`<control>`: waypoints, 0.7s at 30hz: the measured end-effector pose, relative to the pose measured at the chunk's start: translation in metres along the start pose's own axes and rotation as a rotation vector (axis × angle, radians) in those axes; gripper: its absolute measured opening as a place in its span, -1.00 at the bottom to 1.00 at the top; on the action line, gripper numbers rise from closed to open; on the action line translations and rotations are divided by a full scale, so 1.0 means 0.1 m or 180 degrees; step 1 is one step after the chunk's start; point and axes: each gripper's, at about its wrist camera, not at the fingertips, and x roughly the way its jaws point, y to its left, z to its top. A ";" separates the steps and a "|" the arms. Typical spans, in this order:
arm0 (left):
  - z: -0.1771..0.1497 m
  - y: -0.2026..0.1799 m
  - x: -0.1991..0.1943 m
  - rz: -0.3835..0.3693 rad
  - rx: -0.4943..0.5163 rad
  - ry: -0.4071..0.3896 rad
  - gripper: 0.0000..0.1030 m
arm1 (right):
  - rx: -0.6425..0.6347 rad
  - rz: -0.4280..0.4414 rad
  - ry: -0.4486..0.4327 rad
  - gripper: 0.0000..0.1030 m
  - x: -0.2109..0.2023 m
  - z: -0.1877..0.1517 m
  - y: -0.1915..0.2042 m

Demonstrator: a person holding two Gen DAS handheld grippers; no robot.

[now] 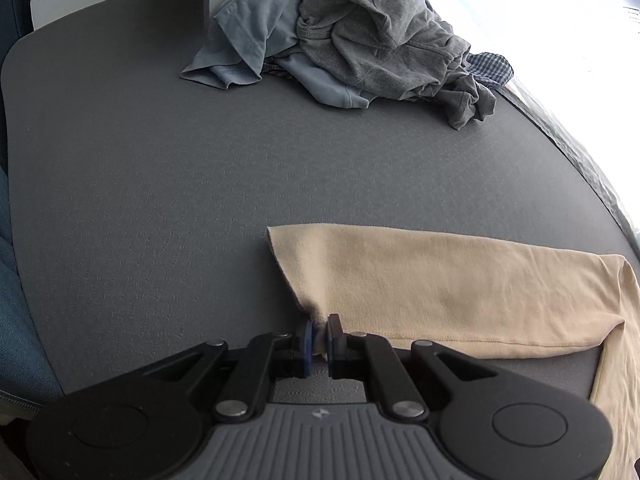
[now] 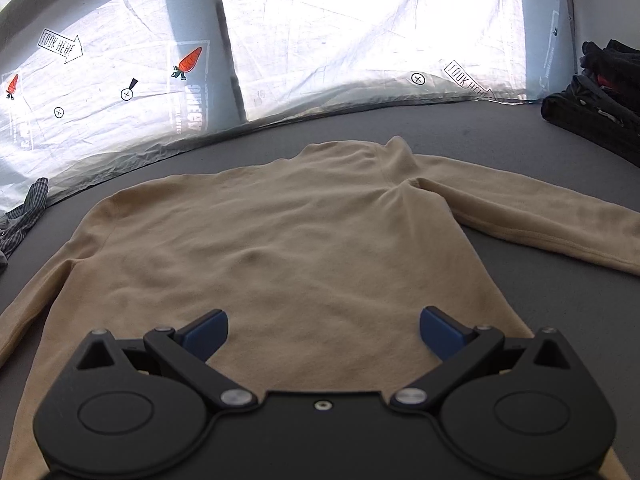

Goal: Fold clothes

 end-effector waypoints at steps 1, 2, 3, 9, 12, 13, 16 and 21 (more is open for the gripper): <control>0.00 0.01 0.00 -0.0016 0.0023 0.0001 -0.82 | 0.0026 -0.0030 0.0028 1.00 0.02 0.02 0.01; 0.00 0.01 0.00 -0.0035 0.0047 0.0003 -0.81 | 0.0054 -0.0065 0.0070 1.00 0.04 0.05 0.03; 0.01 0.01 0.00 -0.0060 0.0074 0.0008 -0.76 | 0.0037 -0.0114 0.0143 1.00 0.07 0.09 0.05; 0.01 -0.10 0.02 -0.0410 0.0375 0.0056 0.28 | -0.0240 -0.0336 0.0689 1.00 0.23 0.26 0.24; -0.01 -0.15 0.03 -0.0405 0.0457 0.0048 0.34 | -0.0037 -0.0175 0.0826 0.97 0.21 0.35 0.23; 0.00 -0.13 0.02 -0.0443 0.0432 0.0048 0.34 | 0.0096 -0.0079 0.0843 0.89 0.18 0.37 0.21; 0.03 0.01 0.01 -0.0622 0.0203 0.0100 0.36 | 0.0689 0.0340 0.0837 0.73 0.06 0.36 0.17; 0.07 0.21 -0.03 -0.0889 -0.0182 0.0229 0.51 | 0.1530 0.0903 0.1109 0.45 0.01 0.13 0.34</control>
